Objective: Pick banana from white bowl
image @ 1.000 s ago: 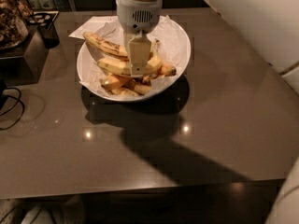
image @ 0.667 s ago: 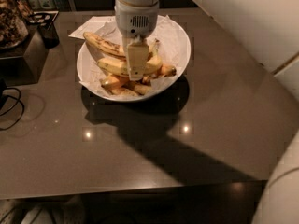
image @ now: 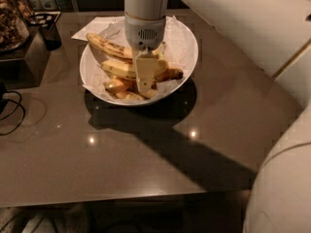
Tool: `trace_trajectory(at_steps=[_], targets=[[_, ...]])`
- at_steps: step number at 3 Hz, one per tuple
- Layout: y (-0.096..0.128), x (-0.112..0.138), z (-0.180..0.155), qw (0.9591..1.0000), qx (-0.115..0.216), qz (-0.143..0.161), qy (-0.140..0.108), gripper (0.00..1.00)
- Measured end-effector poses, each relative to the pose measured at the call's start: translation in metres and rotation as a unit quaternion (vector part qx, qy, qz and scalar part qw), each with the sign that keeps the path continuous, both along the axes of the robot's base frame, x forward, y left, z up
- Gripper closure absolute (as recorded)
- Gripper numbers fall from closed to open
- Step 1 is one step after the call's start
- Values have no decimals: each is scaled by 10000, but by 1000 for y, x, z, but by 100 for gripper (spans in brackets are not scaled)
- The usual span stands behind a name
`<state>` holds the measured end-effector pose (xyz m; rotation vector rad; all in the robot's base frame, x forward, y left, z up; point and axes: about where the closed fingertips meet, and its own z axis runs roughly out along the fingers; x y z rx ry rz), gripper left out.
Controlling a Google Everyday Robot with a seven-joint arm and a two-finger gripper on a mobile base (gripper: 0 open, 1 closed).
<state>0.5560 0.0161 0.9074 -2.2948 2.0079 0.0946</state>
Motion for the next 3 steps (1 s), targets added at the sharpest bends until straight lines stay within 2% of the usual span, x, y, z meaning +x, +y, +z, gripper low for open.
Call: trace_trajectory(at_steps=[1, 2, 3], targets=[[-7, 1, -10, 10000, 24, -36, 30, 60], [-1, 7, -9, 9999, 124, -43, -94, 83], [-1, 7, -9, 9999, 127, -44, -98, 100]])
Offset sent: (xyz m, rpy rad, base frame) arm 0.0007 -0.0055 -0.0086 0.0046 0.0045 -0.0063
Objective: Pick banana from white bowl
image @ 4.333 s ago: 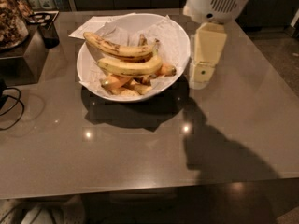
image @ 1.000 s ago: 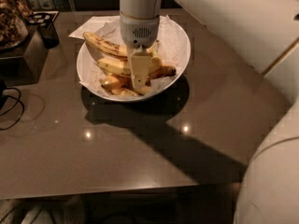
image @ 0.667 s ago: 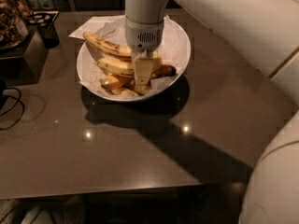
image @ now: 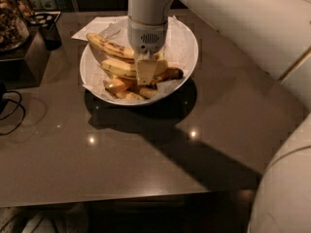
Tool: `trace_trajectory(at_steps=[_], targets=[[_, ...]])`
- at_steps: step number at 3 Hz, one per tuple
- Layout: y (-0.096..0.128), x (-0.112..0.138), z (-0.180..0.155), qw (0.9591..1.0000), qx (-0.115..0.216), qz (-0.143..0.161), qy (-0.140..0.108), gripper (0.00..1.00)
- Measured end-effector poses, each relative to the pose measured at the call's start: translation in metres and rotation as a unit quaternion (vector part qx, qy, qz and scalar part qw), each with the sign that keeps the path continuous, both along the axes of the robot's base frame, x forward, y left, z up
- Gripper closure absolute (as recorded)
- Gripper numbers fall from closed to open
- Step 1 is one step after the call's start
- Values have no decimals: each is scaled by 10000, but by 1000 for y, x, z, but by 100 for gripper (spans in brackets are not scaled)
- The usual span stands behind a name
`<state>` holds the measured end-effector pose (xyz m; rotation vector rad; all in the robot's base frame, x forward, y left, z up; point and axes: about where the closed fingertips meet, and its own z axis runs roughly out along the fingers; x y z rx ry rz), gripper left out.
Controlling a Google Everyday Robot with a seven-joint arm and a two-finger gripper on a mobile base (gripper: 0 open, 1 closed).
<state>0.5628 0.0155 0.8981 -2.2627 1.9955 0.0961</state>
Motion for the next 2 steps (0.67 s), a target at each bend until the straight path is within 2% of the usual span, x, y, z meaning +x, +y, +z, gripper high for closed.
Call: trace_trajectory(at_steps=[1, 2], targets=[[5, -6, 13, 9998, -39, -35, -180, 100], [11, -29, 39, 9990, -124, -148, -400, 100]])
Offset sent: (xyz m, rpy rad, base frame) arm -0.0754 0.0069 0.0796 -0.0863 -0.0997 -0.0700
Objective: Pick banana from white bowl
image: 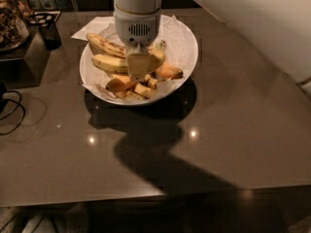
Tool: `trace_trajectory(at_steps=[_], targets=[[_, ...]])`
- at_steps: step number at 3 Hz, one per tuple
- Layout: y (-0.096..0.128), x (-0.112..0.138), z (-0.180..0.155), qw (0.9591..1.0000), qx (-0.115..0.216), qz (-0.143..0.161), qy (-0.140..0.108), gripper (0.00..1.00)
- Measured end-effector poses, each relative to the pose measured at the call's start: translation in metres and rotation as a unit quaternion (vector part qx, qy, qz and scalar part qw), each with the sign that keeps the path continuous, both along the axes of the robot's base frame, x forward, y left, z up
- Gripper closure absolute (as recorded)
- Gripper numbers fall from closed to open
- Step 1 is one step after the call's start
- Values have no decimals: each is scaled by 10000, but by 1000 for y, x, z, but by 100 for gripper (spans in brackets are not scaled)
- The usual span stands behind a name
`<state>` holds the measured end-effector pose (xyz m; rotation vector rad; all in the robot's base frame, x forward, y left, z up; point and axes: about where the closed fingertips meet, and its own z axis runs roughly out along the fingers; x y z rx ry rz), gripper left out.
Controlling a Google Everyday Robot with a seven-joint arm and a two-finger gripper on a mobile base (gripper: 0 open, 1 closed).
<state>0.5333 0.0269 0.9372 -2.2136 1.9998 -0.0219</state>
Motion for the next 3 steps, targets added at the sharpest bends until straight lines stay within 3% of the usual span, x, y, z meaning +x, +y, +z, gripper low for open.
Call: trace_trajectory(at_steps=[1, 2, 3], targets=[[2, -30, 24, 9997, 97, -67, -212, 100], [-13, -94, 55, 9976, 331, -276, -541, 100], [-11, -95, 60, 9970, 380, -260, -619, 100]])
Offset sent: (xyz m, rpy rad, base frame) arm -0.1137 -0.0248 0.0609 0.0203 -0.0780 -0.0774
